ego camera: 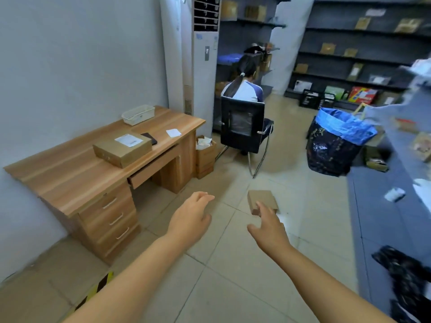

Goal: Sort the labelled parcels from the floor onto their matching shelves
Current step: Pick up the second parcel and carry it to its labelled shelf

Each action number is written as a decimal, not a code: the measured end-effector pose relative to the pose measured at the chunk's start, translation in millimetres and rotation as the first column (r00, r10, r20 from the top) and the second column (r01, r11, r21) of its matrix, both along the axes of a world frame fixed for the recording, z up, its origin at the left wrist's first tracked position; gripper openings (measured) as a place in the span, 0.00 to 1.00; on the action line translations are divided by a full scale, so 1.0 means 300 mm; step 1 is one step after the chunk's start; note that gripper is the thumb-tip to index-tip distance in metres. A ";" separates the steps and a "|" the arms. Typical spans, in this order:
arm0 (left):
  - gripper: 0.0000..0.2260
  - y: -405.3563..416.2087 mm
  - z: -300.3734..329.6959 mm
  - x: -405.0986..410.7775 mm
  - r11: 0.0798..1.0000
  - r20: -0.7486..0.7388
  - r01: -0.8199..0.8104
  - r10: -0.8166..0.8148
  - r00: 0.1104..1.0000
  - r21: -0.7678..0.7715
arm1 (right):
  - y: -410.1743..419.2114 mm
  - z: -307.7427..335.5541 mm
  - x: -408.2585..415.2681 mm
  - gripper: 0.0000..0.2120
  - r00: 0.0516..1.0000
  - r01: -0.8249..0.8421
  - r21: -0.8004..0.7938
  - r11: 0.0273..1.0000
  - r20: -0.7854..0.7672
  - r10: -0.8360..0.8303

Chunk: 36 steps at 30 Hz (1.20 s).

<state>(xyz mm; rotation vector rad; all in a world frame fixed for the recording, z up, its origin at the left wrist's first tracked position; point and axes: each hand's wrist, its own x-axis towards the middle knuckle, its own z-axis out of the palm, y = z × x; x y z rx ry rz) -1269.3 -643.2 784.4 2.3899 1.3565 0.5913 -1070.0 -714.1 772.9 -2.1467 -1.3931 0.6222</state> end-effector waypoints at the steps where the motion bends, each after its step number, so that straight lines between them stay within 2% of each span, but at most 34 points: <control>1: 0.22 0.032 -0.011 0.049 1.000 -0.001 0.022 -0.022 1.000 -0.011 | 0.019 -0.009 0.045 0.33 1.000 0.025 -0.003 1.000 0.004 -0.025; 10: 0.21 0.320 -0.062 0.565 0.990 -0.001 0.135 -0.135 0.991 -0.033 | 0.231 -0.096 0.532 0.32 0.991 0.137 -0.046 0.989 -0.001 -0.137; 17: 0.20 0.538 -0.118 0.892 0.986 0.002 0.148 -0.148 0.989 -0.077 | 0.413 -0.132 0.913 0.31 0.980 0.201 -0.100 0.974 0.017 -0.201; 24: 0.20 0.776 -0.184 1.085 0.981 -0.037 0.156 -0.162 0.986 -0.118 | 0.618 -0.208 1.123 0.31 0.964 0.250 -0.150 0.957 -0.051 -0.260; 36: 0.20 1.447 -0.211 1.482 0.948 -0.044 0.280 -0.290 0.956 -0.149 | 1.171 -0.253 1.474 0.31 0.905 0.384 -0.194 0.903 -0.116 -0.409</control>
